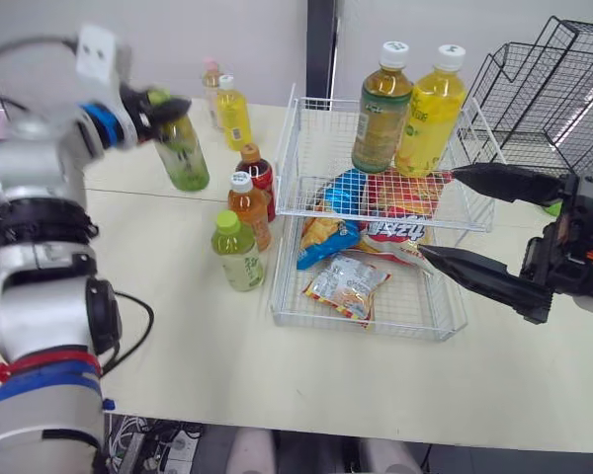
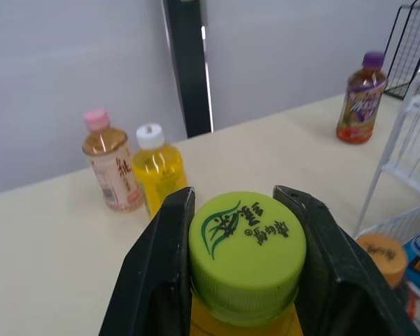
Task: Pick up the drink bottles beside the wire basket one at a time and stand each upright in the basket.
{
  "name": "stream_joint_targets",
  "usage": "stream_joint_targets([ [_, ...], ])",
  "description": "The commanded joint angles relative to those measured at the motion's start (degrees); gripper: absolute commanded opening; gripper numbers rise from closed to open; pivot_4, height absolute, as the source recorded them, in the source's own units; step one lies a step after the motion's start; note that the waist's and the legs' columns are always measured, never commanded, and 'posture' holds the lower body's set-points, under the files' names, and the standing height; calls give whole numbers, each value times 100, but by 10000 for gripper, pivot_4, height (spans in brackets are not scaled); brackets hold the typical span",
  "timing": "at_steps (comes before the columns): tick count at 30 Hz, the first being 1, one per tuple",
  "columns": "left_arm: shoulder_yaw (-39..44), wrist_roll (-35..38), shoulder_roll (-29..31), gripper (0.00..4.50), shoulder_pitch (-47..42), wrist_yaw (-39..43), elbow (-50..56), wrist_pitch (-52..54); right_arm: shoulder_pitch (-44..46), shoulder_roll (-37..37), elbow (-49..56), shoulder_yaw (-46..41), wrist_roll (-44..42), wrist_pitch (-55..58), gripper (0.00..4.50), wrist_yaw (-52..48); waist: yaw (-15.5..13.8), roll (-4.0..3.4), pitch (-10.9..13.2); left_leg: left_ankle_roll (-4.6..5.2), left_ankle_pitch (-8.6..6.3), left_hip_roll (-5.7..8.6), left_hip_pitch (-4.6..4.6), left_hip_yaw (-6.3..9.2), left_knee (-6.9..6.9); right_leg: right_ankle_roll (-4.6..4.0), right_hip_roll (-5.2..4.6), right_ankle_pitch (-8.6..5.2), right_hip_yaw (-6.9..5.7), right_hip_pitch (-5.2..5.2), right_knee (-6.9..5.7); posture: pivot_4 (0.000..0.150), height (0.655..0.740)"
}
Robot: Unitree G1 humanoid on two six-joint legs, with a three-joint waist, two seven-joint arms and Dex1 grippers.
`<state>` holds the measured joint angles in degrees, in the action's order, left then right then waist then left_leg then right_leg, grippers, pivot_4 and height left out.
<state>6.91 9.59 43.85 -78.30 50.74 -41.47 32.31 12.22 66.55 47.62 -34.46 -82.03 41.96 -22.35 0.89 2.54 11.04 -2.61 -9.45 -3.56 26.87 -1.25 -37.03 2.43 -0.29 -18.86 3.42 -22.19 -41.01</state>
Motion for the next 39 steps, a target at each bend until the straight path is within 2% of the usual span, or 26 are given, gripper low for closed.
stream_joint_targets([
  [1,-107,145,-5,13783,-1317,353,-74,265,-4,-12,37,1,246,-143,45000,-86,-22,1,1,0,0,1,-1,-1,0,1,-2,0,1,2,1,1500,7134],
  [7,-187,147,-447,13783,-2737,556,-911,216,-87,-199,215,29,479,-263,45000,0,16,0,1,1,-1,-2,-6,-4,7,2,3,-1,5,0,3,1500,7134],
  [13,-180,214,-904,13783,-3200,888,-1416,309,-51,-207,205,-39,470,-309,45000,116,93,-1,2,1,0,-4,-6,-6,7,2,4,-1,7,-4,-2,1500,7134],
  [29,-221,46,-2023,13783,-2425,758,-1931,-503,-279,-140,164,-530,408,-222,45000,447,87,-2,3,0,0,-2,-5,-12,6,1,3,-1,15,-7,-6,1500,7134],
  [38,-264,-142,-2396,13783,-2085,597,-2190,-880,-352,-87,139,-690,322,-201,45000,425,83,-2,3,0,0,0,-4,-13,7,1,3,-1,15,-7,-4,1500,7134],
  [39,-291,-179,-2422,13783,-2052,610,-2192,-929,-450,-361,469,-165,716,-301,45000,649,83,-1,2,0,0,0,-4,-13,7,1,3,0,15,-7,-4,1500,7134],
])
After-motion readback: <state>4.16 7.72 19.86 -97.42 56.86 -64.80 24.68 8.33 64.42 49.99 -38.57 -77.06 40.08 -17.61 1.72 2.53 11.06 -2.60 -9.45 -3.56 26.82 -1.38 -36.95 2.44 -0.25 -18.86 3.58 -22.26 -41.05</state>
